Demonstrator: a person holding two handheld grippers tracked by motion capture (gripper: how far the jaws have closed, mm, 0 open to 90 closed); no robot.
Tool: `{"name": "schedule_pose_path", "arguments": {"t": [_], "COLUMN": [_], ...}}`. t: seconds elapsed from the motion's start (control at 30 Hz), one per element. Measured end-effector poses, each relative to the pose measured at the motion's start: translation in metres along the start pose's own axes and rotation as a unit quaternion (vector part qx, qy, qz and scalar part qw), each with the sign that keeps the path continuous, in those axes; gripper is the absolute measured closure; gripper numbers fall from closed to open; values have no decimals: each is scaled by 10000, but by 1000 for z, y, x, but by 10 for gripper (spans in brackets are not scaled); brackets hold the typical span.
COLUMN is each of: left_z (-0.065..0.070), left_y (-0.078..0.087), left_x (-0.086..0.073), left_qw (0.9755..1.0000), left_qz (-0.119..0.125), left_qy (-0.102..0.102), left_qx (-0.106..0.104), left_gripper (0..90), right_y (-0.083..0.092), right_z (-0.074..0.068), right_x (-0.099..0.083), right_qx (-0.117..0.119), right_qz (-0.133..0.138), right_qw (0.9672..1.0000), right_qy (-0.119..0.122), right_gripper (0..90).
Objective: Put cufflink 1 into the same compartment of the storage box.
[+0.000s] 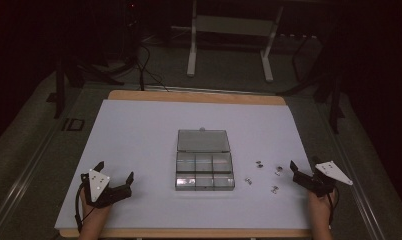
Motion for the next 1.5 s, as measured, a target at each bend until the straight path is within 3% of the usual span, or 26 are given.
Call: {"name": "schedule_pose_path", "arguments": {"t": [0.07, 0.27, 0.4, 0.53, 0.57, 0.7, 0.83, 0.97, 1.0, 1.03, 1.1, 1.17, 1.27, 1.3, 1.33, 1.4, 1.5], "left_z": [-2, -1, -3, -2, -2, -4, -7, -5, -5, -5, -5, -5, -4, -4, -4, -4, -4], "left_y": [-1, -3, -4, -3, -3, -2, 1, 0, 0, 0, 0, 0, 0, 0, 0, 0, 0], "left_x": [0, 0, 0, 0, 0, 0, -1, -1, -1, -1, -1, -1, -1, -1, -1, -1, -1], "left_qw": [9999, 9999, 9996, 9997, 9998, 9997, 9994, 9996, 9997, 9997, 9996, 9996, 9997, 9997, 9997, 9998, 9998], "left_qz": [-59, -159, -220, -184, -155, -117, 5, 27, -1, -5, -8, 2, 2, 2, 2, 9, 19], "left_qy": [122, 29, 163, 117, 107, 199, 330, 285, 236, 231, 243, 243, 217, 202, 202, 185, 180], "left_qx": [-22, 44, 45, 53, 27, 8, -59, -67, -90, -98, -112, -113, -124, -122, -122, -122, -111], "left_gripper": [9, 8, 8, 8, 8, 8, 8, 8, 8, 8, 9, 8, 9, 8, 9, 9, 8], "right_y": [-1, -1, -1, -2, -3, -4, -7, -7, -7, -8, -8, -8, -9, -9, -9, -8, -4], "right_z": [-1, -1, -1, -4, -6, -7, -7, -8, -8, -7, -4, -2, 1, 1, 1, 0, 0], "right_x": [0, 0, 0, 1, 1, 3, 7, 14, 17, 23, 27, 29, 32, 33, 33, 35, 38], "right_qx": [6, 25, 73, 176, 181, 275, 247, 245, 199, 228, 145, 173, 200, 210, 210, 224, 378], "right_qz": [-18, -55, -74, -128, -199, -318, -639, -837, -974, -1279, -1556, -1694, -2045, -2167, -2167, -2430, -2536], "right_qw": [10000, 10000, 9999, 9997, 9996, 9991, 9976, 9960, 9949, 9913, 9876, 9851, 9782, 9756, 9756, 9696, 9664], "right_qy": [37, 50, 47, 60, 110, -66, -136, -169, -155, -190, -143, -237, -301, -278, -278, -147, -188], "right_gripper": [133, 135, 135, 135, 135, 135, 135, 137, 143, 143, 143, 143, 143, 143, 143, 143, 143]}}
Point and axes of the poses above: each handheld gripper's, and its own axes: y roughly backward along the jaws, x roughly out of its top, z roughly to its right, the point moved 2 cm from there along -y, roughly forward along the jaws, and after that the axes turned 1 degree about -y, right-handed, at the moved point
